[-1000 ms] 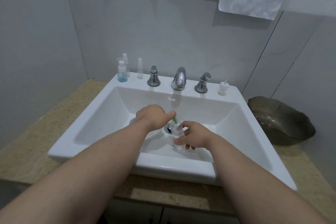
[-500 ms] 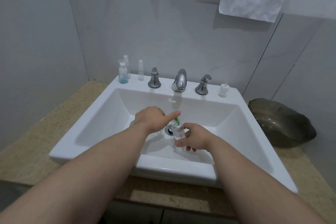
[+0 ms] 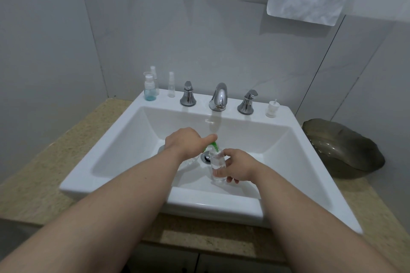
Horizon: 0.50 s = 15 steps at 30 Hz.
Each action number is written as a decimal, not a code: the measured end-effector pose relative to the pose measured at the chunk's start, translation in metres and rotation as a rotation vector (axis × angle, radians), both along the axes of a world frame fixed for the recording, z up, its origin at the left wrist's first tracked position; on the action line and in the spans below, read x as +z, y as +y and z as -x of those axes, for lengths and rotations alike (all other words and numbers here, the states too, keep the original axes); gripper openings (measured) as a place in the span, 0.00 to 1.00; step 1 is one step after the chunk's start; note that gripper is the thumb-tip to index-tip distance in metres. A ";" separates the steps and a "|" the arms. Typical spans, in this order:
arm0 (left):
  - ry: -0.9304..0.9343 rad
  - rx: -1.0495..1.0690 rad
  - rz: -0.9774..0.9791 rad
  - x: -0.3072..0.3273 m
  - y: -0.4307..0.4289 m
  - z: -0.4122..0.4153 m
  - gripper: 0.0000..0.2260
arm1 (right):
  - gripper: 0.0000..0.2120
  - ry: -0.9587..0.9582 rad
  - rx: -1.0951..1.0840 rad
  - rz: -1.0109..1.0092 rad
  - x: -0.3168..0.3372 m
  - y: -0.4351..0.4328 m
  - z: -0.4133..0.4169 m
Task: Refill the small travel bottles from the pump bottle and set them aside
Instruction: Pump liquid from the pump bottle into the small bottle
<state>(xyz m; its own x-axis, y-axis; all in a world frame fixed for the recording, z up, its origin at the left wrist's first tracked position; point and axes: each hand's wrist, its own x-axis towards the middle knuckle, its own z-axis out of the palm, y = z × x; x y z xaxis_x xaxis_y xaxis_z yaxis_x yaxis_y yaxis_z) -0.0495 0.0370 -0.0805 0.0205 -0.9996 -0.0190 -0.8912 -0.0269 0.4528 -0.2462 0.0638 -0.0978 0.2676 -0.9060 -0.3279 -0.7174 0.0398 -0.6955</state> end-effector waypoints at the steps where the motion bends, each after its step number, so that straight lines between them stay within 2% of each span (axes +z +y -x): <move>1: -0.001 0.000 0.005 0.000 0.000 0.001 0.34 | 0.25 0.003 -0.002 0.001 0.000 0.000 0.000; 15: 0.014 -0.012 0.020 0.005 0.004 0.000 0.23 | 0.26 0.013 0.003 0.013 0.001 0.001 -0.001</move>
